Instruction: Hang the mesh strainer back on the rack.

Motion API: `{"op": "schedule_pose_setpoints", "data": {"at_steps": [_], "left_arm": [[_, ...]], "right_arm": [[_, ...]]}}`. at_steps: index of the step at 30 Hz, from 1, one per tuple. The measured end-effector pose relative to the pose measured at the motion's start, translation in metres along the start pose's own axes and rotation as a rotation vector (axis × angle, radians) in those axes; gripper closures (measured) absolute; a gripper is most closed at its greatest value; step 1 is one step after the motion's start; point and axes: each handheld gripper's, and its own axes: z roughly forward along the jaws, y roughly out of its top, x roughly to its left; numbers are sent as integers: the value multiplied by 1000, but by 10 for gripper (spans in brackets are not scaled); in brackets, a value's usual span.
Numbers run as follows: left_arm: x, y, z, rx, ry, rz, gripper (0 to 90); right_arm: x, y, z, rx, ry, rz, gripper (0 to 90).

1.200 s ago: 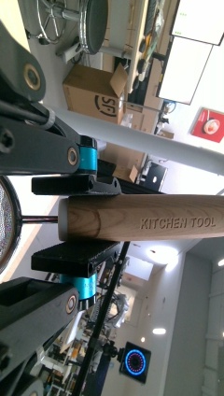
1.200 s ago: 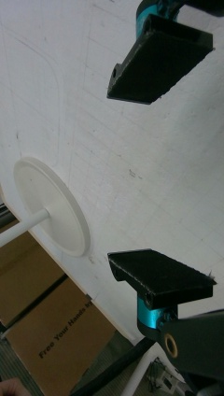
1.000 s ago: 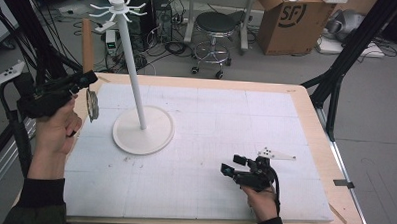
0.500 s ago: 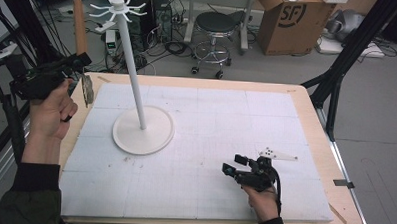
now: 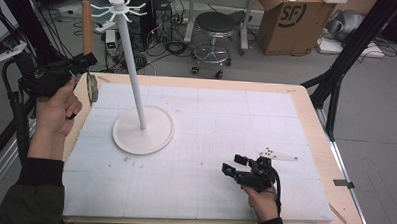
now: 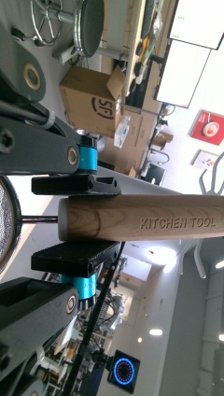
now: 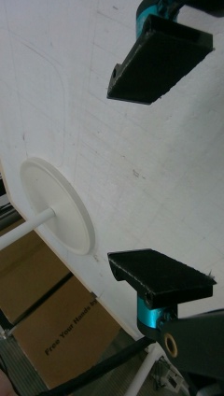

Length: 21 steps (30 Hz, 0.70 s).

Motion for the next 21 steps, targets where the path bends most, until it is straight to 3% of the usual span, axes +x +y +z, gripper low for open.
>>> {"op": "schedule_pose_setpoints", "data": {"at_steps": [10, 21], "left_arm": [[4, -6, 8, 45, -12, -10, 693], [3, -11, 11, 46, -13, -20, 690]], "right_arm": [[0, 0, -1, -1, -6, -3, 173], [0, 0, -2, 0, -12, -5, 174]]}}
